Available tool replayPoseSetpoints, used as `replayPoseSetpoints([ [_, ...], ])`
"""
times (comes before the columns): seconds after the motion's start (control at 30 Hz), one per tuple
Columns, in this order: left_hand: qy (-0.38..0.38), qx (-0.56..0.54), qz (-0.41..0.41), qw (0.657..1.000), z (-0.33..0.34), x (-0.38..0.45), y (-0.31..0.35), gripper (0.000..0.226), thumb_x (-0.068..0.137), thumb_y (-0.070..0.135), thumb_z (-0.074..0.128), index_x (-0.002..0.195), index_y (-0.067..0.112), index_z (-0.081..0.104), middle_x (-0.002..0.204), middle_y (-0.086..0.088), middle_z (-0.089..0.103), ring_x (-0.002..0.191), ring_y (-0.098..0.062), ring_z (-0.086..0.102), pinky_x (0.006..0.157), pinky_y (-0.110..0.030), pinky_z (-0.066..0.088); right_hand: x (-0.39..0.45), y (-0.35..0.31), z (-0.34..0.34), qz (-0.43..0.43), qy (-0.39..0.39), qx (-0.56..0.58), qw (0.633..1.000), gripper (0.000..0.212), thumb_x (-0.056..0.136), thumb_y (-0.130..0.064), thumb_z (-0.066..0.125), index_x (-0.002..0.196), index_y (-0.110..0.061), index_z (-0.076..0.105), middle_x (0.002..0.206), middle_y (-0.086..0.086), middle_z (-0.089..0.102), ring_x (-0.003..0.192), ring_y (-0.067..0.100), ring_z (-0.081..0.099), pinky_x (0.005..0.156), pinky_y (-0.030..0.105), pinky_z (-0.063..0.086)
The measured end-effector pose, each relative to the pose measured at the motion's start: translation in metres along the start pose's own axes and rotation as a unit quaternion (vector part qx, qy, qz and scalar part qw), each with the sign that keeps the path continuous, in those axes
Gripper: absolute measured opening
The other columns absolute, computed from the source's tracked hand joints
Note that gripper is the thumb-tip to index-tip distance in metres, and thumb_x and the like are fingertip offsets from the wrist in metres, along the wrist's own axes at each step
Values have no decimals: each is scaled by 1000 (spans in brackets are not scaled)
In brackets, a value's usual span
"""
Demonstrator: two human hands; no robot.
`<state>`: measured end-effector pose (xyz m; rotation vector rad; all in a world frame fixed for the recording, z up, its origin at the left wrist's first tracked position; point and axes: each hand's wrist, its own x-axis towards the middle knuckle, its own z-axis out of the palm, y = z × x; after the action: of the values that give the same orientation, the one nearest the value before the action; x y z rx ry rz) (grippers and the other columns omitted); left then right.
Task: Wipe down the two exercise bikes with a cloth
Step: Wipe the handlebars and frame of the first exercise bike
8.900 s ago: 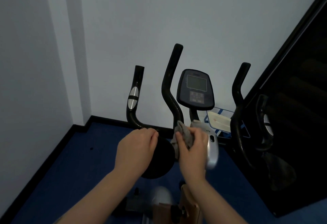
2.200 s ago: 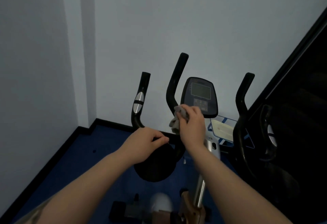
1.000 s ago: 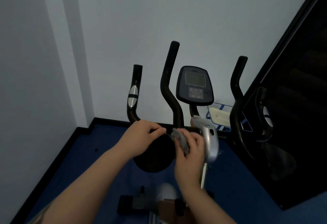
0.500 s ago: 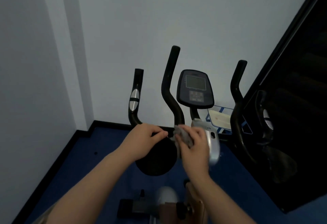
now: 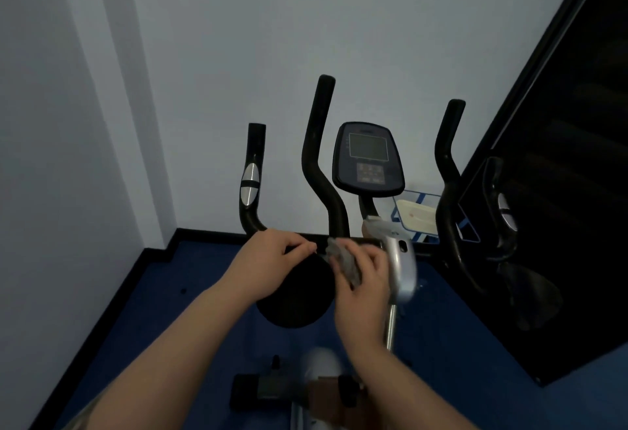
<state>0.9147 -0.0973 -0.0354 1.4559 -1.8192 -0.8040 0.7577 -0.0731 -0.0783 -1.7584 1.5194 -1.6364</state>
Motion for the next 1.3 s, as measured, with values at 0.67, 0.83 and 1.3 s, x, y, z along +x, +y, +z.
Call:
replayPoseSetpoints([
  [0.67, -4, 4, -2, 1000, -2, -2, 3, 20, 96, 39, 57, 94, 32, 76, 85, 17, 72, 79, 1, 64, 79, -36, 54, 47, -1, 5, 5, -57, -74, 996, 31, 87, -15, 70, 110, -34, 67, 102, -16, 46, 99, 5, 48, 78, 5, 39],
  [0.83, -5, 27, 14, 1000, 0, -1, 0, 21, 96, 43, 55, 89, 36, 74, 79, 17, 70, 74, 2, 62, 74, -30, 53, 51, 8, 4, -21, -85, -60, 994, 36, 85, -8, 71, 107, -37, 69, 104, -21, 47, 100, 5, 49, 85, 20, 47],
  [1.3, 117, -54, 83, 988, 2, 6, -1, 20, 92, 30, 63, 81, 47, 66, 89, 27, 66, 87, 3, 61, 77, -20, 49, 96, -3, 24, -4, -66, -71, 995, 26, 87, -18, 71, 109, -31, 71, 99, -11, 50, 98, 17, 54, 84, 40, 50],
])
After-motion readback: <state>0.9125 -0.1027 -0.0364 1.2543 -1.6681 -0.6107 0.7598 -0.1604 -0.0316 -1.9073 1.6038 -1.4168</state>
